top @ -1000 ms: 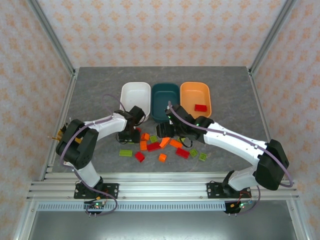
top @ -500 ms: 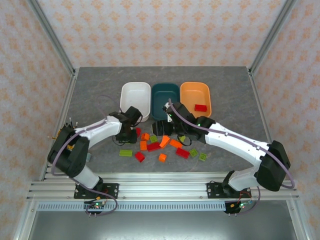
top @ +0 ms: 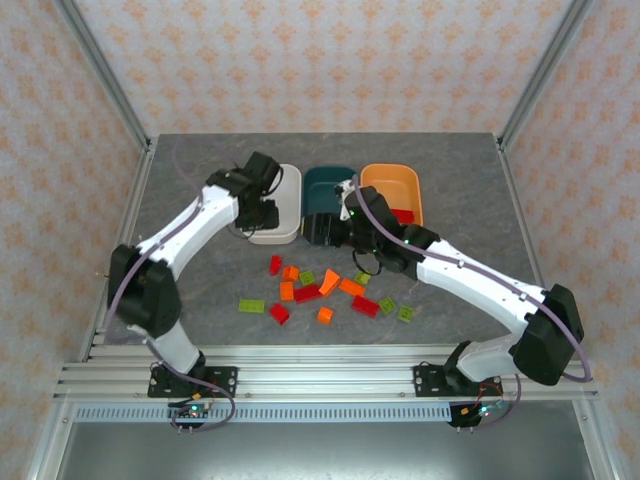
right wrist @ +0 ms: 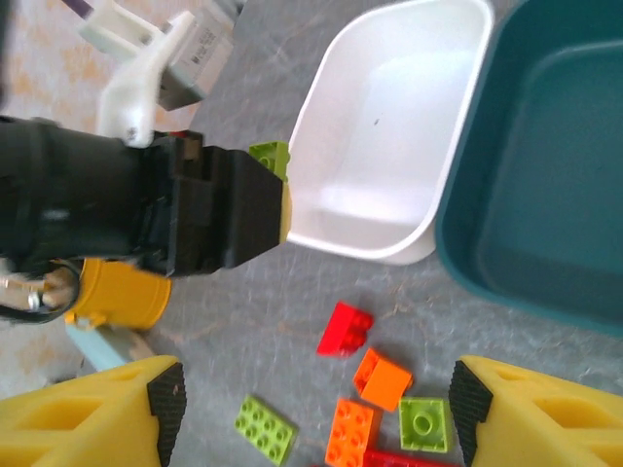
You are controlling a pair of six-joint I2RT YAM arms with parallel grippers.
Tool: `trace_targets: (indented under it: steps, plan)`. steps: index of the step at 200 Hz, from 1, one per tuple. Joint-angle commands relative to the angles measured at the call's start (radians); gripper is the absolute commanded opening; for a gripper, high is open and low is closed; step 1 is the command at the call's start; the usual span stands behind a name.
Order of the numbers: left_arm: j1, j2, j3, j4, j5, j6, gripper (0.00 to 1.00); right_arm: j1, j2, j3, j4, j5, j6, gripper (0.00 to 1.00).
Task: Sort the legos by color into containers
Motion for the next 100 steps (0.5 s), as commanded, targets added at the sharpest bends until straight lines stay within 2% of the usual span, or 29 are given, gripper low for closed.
trace_targets:
  steps: [1,28,51,72,100]
  plan:
    - [0.047,0.156,0.136,-0.061,0.014,0.033,0.34,-0.032,-0.042,0.030,0.044,0.052,0.046,0.74]
    - [0.074,0.357,0.323,-0.098,0.007,0.053,0.34,-0.045,-0.079,0.009,0.012,0.081,0.042,0.74]
    - [0.088,0.460,0.421,-0.127,-0.002,0.054,0.36,-0.047,-0.104,-0.013,-0.036,0.110,0.053,0.74]
    - [0.090,0.495,0.452,-0.143,0.000,0.049,0.50,-0.048,-0.122,-0.028,-0.079,0.133,0.053,0.76]
    - [0.090,0.452,0.443,-0.135,0.007,0.043,0.66,-0.052,-0.147,-0.034,-0.147,0.175,0.039,0.76]
